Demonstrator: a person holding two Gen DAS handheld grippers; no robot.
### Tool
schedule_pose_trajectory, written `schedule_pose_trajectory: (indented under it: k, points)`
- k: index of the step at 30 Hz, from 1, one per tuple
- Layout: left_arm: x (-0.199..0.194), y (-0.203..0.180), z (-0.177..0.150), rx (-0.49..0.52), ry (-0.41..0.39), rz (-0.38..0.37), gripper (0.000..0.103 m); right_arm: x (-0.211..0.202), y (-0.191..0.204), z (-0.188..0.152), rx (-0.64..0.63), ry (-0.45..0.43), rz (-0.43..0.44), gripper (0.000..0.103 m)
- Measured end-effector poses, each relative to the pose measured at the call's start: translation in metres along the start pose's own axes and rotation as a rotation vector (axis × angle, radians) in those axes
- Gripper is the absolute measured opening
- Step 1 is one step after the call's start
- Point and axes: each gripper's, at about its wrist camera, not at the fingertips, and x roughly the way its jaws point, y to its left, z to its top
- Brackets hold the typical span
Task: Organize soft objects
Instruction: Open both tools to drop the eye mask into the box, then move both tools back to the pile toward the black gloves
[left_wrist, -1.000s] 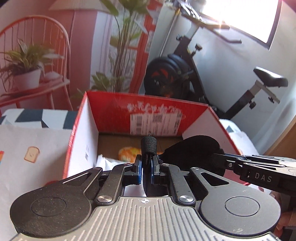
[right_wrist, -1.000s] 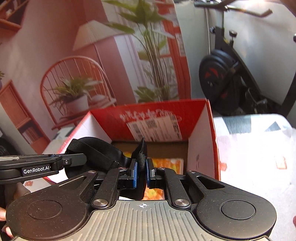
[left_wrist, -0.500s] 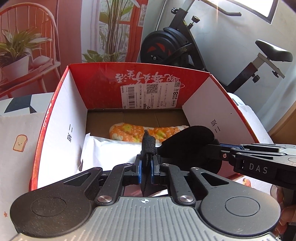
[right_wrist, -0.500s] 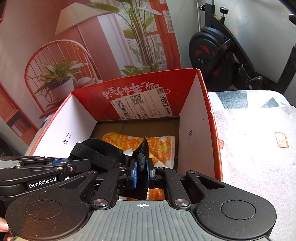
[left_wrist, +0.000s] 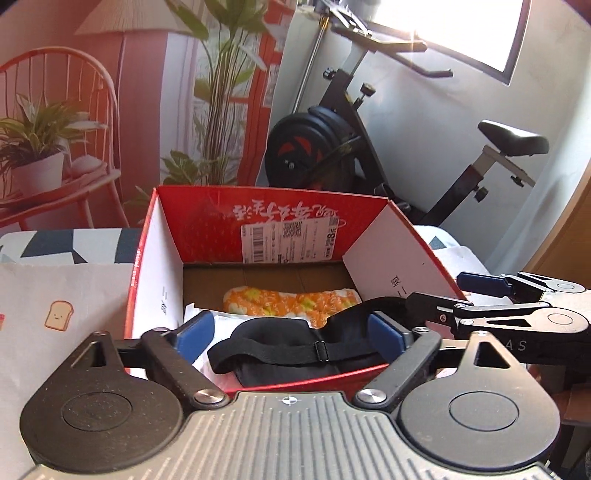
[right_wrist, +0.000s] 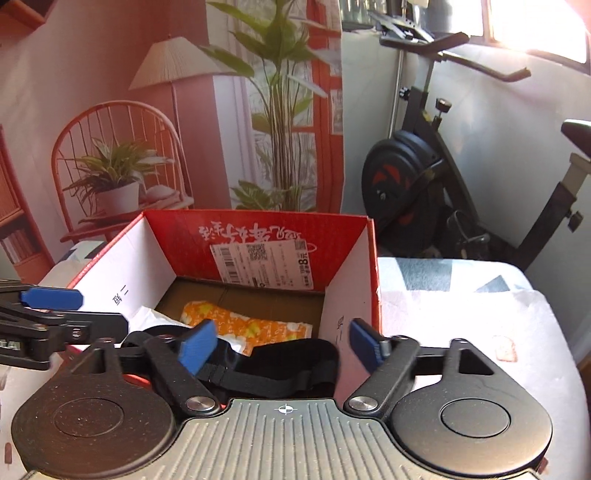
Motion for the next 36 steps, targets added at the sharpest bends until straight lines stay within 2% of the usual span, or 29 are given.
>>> schedule_pose_trajectory:
  k: [2,4,8,14,19,26,32,36]
  points:
    - [-0.011,-0.003,-0.004,0.015,-0.014,0.01,0.097,-0.01,0.0,-0.001,0.005,-0.029,0.0,0.103]
    - [-0.021,-0.005,-0.009,0.031,-0.021,0.023,0.099,-0.022,-0.002,-0.004,0.019,-0.073,0.011,0.102]
    - [-0.043,-0.007,-0.024,0.054,-0.026,0.045,0.1,-0.042,-0.002,-0.015,0.037,-0.106,0.002,0.103]
    - [-0.073,-0.005,-0.062,0.069,-0.018,0.055,0.101,-0.075,0.006,-0.054,0.015,-0.13,0.031,0.103]
    - [-0.09,0.0,-0.106,0.045,-0.005,0.057,0.101,-0.094,0.018,-0.102,-0.011,-0.056,0.043,0.102]
    - [-0.087,-0.002,-0.163,0.08,0.065,0.098,0.101,-0.109,0.022,-0.161,0.074,0.084,0.051,0.103]
    - [-0.075,0.0,-0.181,0.048,0.116,0.1,0.101,-0.102,0.031,-0.191,0.09,0.178,0.043,0.103]
    - [-0.071,0.007,-0.181,0.025,0.124,0.104,0.101,-0.107,0.039,-0.194,0.067,0.159,0.013,0.102]
